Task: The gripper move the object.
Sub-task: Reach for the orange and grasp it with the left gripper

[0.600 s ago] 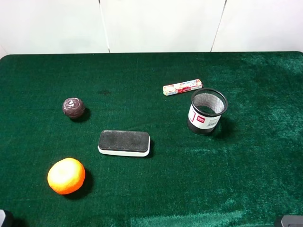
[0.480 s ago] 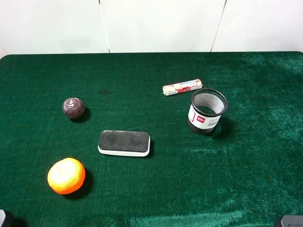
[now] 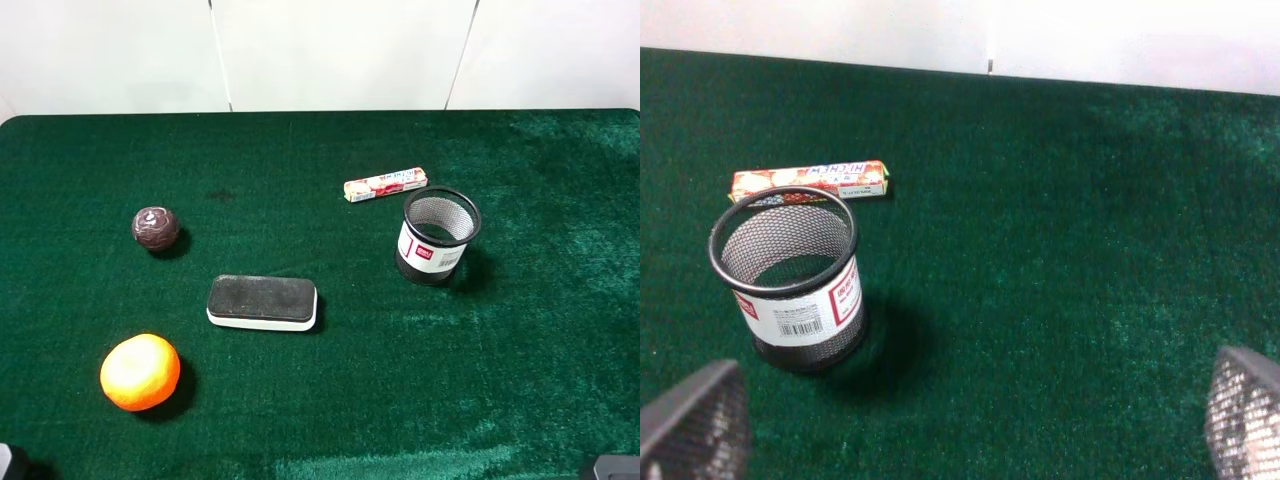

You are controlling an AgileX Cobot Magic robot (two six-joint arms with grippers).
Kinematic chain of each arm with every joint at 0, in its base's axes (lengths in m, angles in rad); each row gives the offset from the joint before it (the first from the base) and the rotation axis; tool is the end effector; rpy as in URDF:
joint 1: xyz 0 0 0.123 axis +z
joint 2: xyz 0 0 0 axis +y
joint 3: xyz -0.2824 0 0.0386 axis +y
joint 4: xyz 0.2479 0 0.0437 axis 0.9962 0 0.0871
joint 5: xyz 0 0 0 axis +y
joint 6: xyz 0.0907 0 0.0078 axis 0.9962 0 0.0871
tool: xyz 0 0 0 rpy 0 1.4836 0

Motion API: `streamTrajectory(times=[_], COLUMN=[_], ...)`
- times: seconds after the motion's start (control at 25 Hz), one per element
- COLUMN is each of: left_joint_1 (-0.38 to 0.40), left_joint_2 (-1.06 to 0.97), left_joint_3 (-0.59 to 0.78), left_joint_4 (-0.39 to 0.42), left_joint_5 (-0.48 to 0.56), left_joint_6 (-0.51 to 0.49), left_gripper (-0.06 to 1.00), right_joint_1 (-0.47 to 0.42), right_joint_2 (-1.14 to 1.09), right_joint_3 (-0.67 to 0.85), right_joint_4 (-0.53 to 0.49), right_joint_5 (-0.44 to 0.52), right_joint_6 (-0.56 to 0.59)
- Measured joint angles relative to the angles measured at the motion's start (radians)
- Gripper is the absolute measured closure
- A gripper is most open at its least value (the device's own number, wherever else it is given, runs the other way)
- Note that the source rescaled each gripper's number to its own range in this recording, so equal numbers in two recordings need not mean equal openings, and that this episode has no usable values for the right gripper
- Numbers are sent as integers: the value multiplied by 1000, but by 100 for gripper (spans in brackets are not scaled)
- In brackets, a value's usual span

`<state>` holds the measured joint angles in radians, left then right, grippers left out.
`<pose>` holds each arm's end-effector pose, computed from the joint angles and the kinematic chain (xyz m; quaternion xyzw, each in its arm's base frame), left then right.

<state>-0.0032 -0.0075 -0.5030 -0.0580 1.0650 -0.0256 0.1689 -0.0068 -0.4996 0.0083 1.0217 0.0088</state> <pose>-0.0066 -0.0046 0.2777 -0.0082 0.8512 -0.0365 0.5235 -0.0043 -0.0001 0.2802 -0.0674 0.8385 0.0521 0.5383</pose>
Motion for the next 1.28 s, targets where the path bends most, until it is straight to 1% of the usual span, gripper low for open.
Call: streamTrajectory(times=[1.28], left_joint_1=[0], left_joint_2=[0], left_joint_3=[0], left_joint_4=[0], left_joint_5=[-1], left_joint_6=[0], left_gripper=[-6], right_joint_1=[0], right_joint_2=[0], right_joint_3=[0], right_joint_4=[0], right_joint_5=[0], right_joint_6=[0])
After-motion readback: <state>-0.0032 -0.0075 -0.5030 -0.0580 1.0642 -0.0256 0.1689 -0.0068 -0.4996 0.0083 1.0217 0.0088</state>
